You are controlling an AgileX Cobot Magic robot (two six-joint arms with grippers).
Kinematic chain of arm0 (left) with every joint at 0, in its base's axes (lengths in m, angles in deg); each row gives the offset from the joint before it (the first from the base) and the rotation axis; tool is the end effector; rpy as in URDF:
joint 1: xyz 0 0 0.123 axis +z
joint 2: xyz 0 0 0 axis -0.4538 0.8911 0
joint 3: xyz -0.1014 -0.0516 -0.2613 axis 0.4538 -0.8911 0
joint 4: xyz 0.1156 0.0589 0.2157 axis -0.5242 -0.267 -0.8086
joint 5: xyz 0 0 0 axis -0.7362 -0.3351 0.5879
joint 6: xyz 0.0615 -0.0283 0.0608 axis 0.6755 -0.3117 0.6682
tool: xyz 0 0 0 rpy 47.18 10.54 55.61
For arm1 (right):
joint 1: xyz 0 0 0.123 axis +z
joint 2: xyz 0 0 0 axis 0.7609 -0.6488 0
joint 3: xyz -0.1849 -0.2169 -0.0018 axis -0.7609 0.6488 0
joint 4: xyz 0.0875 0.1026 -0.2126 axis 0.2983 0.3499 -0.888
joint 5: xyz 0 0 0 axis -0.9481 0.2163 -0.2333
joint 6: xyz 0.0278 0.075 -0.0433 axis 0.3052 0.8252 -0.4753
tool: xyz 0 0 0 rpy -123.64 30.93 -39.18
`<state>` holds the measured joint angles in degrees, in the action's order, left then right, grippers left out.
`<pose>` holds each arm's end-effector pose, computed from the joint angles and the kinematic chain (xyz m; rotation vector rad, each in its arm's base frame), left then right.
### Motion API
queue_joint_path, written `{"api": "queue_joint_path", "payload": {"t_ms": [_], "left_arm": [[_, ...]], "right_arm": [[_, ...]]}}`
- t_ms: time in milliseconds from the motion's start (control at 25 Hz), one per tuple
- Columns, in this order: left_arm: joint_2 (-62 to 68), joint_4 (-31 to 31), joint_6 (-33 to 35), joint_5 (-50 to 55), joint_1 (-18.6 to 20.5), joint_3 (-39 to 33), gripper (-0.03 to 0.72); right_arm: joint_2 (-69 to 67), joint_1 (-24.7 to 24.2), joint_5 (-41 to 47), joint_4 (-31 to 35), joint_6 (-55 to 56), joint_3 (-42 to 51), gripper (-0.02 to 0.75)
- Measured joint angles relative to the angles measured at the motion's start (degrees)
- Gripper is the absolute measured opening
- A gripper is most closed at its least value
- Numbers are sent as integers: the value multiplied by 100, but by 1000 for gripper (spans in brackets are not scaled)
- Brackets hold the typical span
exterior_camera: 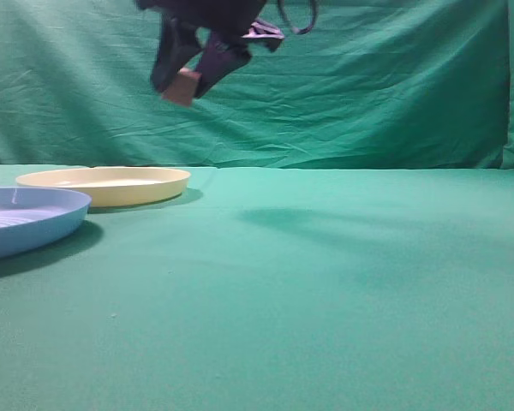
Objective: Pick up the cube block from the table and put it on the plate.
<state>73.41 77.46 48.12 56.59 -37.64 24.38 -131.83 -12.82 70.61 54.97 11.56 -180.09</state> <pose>0.0527 -0.0039 0.1765 0.2206 1.8284 0.0021 0.3872 0.3151 0.2321 -0.9941 2.1919 0.5254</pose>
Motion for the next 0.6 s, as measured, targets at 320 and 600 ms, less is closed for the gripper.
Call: {"api": "queue_joint_path", "payload": {"t_ms": [320,600], "left_arm": [[0,0,0,0,0,0,0],[0,0,0,0,0,0,0]], "right_arm": [[-1579,506,-556,-49,-202,-1543,310],[-1697,529,-685,-39,-267,-1625,620]]}}
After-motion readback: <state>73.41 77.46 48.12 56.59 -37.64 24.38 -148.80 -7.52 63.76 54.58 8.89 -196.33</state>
